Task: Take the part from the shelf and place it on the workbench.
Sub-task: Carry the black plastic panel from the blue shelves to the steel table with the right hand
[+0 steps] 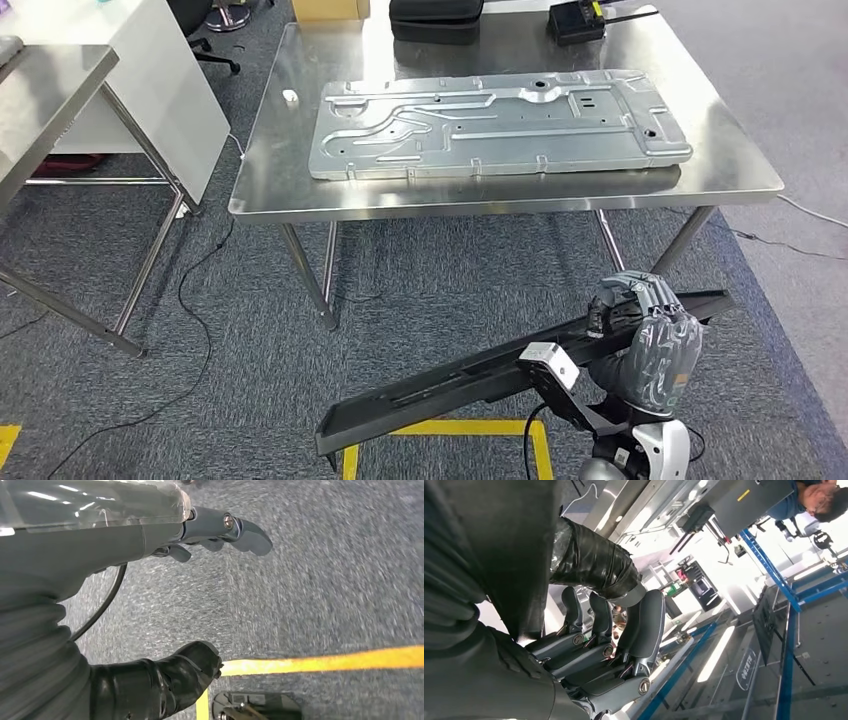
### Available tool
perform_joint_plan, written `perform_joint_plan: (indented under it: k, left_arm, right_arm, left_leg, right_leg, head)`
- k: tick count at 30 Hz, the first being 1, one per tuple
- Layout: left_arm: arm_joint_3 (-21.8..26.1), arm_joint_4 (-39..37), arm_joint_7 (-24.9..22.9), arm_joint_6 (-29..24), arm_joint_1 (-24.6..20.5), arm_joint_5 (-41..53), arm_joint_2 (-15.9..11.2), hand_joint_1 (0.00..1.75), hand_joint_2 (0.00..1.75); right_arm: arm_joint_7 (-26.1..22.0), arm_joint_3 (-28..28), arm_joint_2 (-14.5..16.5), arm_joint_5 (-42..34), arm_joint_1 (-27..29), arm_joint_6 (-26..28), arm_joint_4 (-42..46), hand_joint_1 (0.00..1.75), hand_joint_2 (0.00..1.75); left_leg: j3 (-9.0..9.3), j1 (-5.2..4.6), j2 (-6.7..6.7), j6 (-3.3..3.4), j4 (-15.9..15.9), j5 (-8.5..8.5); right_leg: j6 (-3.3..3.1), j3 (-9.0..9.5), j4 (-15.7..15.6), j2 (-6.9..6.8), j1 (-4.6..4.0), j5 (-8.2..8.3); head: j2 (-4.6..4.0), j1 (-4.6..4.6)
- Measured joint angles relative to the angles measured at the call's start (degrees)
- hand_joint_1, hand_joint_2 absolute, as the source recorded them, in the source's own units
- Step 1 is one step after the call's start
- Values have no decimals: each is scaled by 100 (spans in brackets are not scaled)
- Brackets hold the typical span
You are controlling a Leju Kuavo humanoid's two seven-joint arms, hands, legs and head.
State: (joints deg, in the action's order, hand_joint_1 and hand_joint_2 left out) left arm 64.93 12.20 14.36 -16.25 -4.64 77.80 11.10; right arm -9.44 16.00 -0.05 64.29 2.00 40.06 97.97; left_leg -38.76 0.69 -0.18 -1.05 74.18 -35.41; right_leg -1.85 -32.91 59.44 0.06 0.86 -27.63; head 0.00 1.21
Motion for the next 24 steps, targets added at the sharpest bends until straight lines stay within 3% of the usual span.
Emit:
perform_joint_plan:
  k: [1,2,4,6,8,11,13,15,16,17,19,20,22,24]
  left_arm:
    - [-1,0,-1,0,7,2,1,0,175]
    - [-1,0,-1,0,13,3,2,0,175]
    - [0,0,-4,-3,21,4,-2,0,175]
    - [-1,0,-9,-4,11,11,-10,0,175]
    - [-7,0,-12,0,-4,28,-15,0,175]
    - [-19,0,-23,20,11,74,-13,0,175]
    - [-24,0,-29,44,12,105,-14,0,175]
    - [-32,0,-29,75,1,130,-15,0,175]
    - [-36,0,-28,87,0,142,-15,0,175]
    - [-41,0,-28,95,3,149,-15,0,175]
    - [-54,0,-28,98,12,165,-13,0,175]
    - [-61,0,-29,99,8,175,-12,0,175]
    - [-79,0,-35,98,-7,193,-13,0,175]
    - [-109,0,-41,97,-24,199,-14,0,175]
  right_arm:
    - [0,-1,-1,1,0,0,-1,175,175]
    - [0,-2,-1,1,-1,0,-1,175,175]
    - [0,-7,-1,8,-13,-1,-1,175,175]
    - [1,-17,-3,40,-50,-9,1,175,175]
    - [15,-25,-10,121,-107,-46,0,175,175]
    - [70,-31,-43,292,-240,-126,1,175,175]
    - [126,-35,-87,384,-363,-172,-5,175,175]
    - [190,-36,-133,451,-466,-248,-21,175,175]
    - [220,-36,-157,483,-510,-297,-34,175,175]
    - [251,-37,-181,515,-563,-345,-52,175,175]
    - [308,-37,-234,582,-697,-425,-99,175,175]
    - [335,-37,-263,608,-770,-450,-131,175,175]
    - [386,-38,-303,633,-897,-481,-201,175,175]
    - [435,-53,-337,639,-990,-510,-273,175,175]
  left_leg:
    - [-116,-1,0,7,117,55]
    - [-112,-4,0,26,-6,238]
    - [152,-27,-1,109,-753,756]
    - [409,-65,2,191,-1373,990]
    - [474,-92,3,226,-1529,947]
    - [572,-38,8,293,-1659,954]
    - [647,-20,19,341,-1712,939]
    - [693,-21,16,362,-1709,891]
    - [727,-20,10,358,-1707,859]
    - [770,-18,5,348,-1703,824]
    - [866,-13,-2,303,-1689,733]
    - [896,-22,-4,266,-1666,683]
    - [900,-33,-10,191,-1638,619]
    - [908,-32,-11,129,-1649,591]
  right_leg:
    - [-6,28,0,7,-10,-24]
    - [-5,67,0,16,-20,-50]
    - [6,154,-1,30,-36,-113]
    - [51,185,4,35,-53,-169]
    - [115,179,-8,32,-52,-193]
    - [200,153,125,15,-53,-296]
    - [245,-129,685,8,-36,-548]
    - [287,-564,1371,8,-8,-750]
    - [305,-700,1518,6,6,-712]
    - [319,-737,1460,4,22,-558]
    - [327,-529,818,-3,47,-57]
    - [322,-396,476,-6,45,117]
    - [274,-254,140,-2,22,181]
    - [202,-233,102,16,9,121]
  head:
    - [0,-1]
    - [0,-1]
    - [0,1]
    - [0,4]
    - [0,5]
    - [0,11]
    - [0,18]
    - [0,17]
    - [0,17]
    - [0,18]
    - [0,19]
    - [0,20]
    - [0,16]
    - [0,5]
